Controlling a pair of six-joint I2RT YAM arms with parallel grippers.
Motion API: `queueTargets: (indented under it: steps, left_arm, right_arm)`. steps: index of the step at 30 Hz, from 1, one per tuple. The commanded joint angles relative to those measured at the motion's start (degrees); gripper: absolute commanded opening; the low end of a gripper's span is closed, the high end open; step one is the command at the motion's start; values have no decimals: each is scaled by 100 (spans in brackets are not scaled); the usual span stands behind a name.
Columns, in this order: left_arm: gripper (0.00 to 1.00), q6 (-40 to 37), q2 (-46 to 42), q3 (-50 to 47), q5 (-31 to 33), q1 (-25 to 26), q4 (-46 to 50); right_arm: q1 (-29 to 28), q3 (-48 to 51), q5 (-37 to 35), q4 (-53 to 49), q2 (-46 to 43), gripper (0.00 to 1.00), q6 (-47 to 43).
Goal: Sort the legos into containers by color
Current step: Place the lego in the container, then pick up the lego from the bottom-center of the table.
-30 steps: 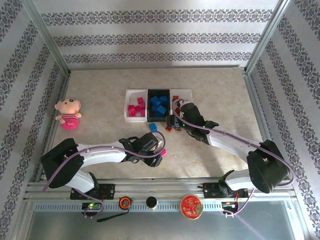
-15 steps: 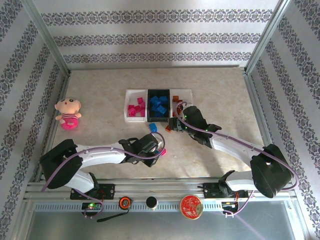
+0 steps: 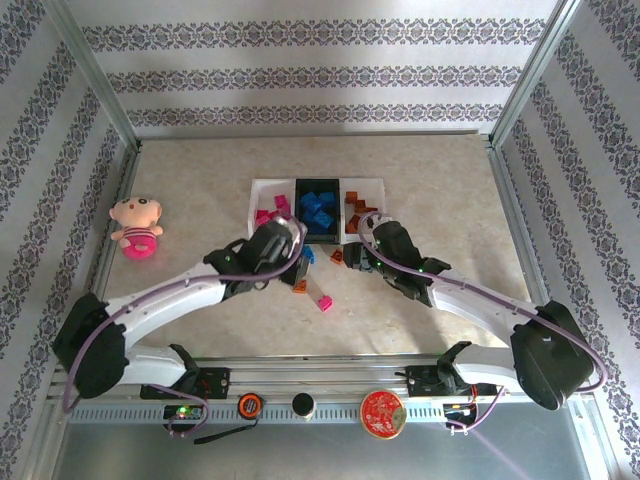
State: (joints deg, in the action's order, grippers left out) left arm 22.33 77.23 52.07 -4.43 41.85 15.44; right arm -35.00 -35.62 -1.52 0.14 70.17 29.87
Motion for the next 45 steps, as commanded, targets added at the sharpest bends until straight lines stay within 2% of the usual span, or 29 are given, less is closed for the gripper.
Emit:
queueTargets:
  steps: [1,10,18,20,24,27,30,36,41,45]
  left_arm:
    - [16,-273,723,732,-53,-309,-335]
    - [16,-184,2737,2677,-42,-856,-208]
    - [16,-149,3870,3964,146,-1093,264]
    - [20,-163,4044,4201,187,-1128,402]
    - [36,-87,4203,4561,20,-1156,522]
    - [49,-8,4098,4582,-99,-1155,464]
    - [57,67,3822,4441,-306,-1148,367]
    - [80,401,2521,3192,-752,-1142,-448]
    - [90,552,1166,1873,-666,-1142,-832]
    - [91,543,160,917,-342,-1140,-794]
  right_arm:
    - [22,114,-29,-39,-218,66,60]
    - [8,358,18,-80,-464,67,132]
    - [4,490,114,-108,-500,67,116]
    - [-18,516,150,-111,-518,67,73]
    - [-89,538,353,-27,-430,68,-83]
    - [-223,537,523,60,-307,68,-205]
    - [-410,512,664,100,-161,69,-404]
    - [-824,344,1152,37,314,70,-828]
    - [-1143,81,1167,-133,878,70,-1003]
    - [-1276,-22,1038,-155,1151,70,-1022]
